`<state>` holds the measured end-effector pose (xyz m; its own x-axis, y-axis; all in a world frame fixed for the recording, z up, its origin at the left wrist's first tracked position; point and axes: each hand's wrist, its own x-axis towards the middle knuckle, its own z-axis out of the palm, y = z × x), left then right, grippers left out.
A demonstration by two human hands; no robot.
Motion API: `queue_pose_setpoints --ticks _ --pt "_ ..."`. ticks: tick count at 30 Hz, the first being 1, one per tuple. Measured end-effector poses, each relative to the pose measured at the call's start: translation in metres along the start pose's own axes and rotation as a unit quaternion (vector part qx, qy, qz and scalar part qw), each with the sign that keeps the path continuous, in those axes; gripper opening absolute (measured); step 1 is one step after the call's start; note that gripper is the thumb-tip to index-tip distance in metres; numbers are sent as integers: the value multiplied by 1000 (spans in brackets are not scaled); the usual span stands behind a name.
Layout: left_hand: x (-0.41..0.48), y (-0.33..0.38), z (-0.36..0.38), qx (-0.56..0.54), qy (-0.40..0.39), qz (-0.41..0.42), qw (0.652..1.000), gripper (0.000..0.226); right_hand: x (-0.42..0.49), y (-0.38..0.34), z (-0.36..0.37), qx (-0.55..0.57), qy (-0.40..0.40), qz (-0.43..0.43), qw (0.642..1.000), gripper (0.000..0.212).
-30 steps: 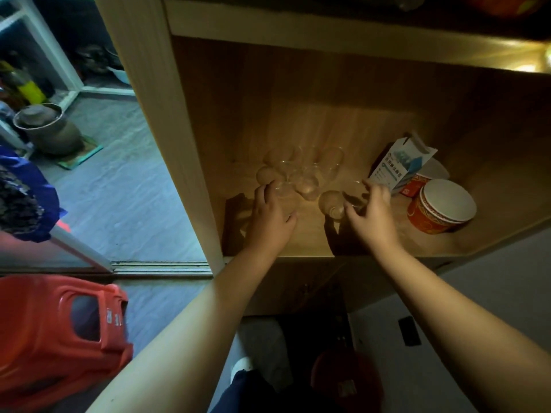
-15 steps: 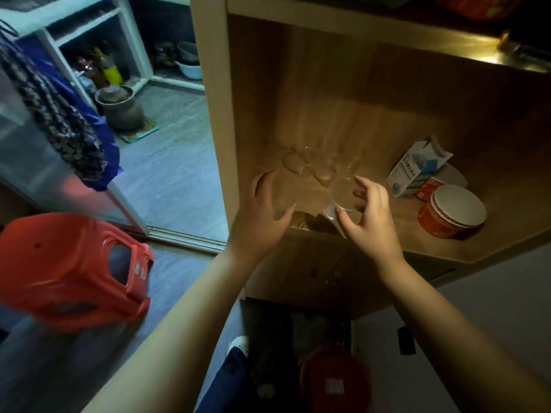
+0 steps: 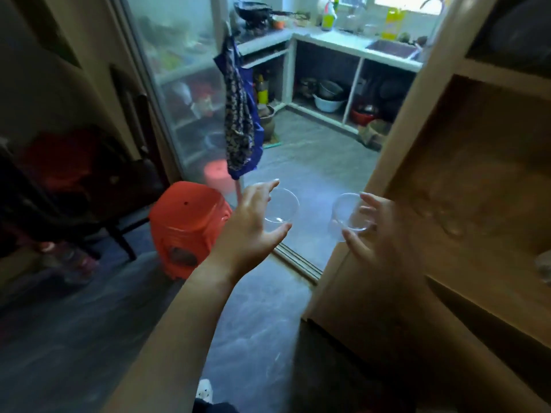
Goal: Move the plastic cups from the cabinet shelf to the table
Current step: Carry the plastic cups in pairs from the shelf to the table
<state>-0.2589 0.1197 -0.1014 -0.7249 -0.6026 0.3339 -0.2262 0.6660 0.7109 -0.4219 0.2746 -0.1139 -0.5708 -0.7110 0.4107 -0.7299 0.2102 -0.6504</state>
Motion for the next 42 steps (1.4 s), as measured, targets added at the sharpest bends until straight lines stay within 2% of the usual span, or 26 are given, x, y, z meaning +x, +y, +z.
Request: queue_pose_setpoints --ticks 8,13,19,24,30,34,42 --pt "-38 -88 -141 37 101 -68 992 70 39 -118 122 42 -54 -75 995 55" --pt "-75 -169 -252 52 169 -125 976 70 61 -208 237 78 -103 -101 986 56" --pt "-115 -244 -348 85 209 -170 959 69 76 -303 361 122 -145 -148 971 60" --pt "-126 -285 -399 96 237 -191 948 69 93 -352 412 131 -189 -187 955 61" --pt "-116 -341 -431 110 254 -231 933 67 123 -376 478 125 -212 -199 949 59" --pt "-95 -383 -454 130 262 -252 922 66 158 -384 532 139 -236 -207 939 59" --pt "-25 -466 -520 200 306 -301 881 65 253 -430 643 168 -283 -250 911 61"
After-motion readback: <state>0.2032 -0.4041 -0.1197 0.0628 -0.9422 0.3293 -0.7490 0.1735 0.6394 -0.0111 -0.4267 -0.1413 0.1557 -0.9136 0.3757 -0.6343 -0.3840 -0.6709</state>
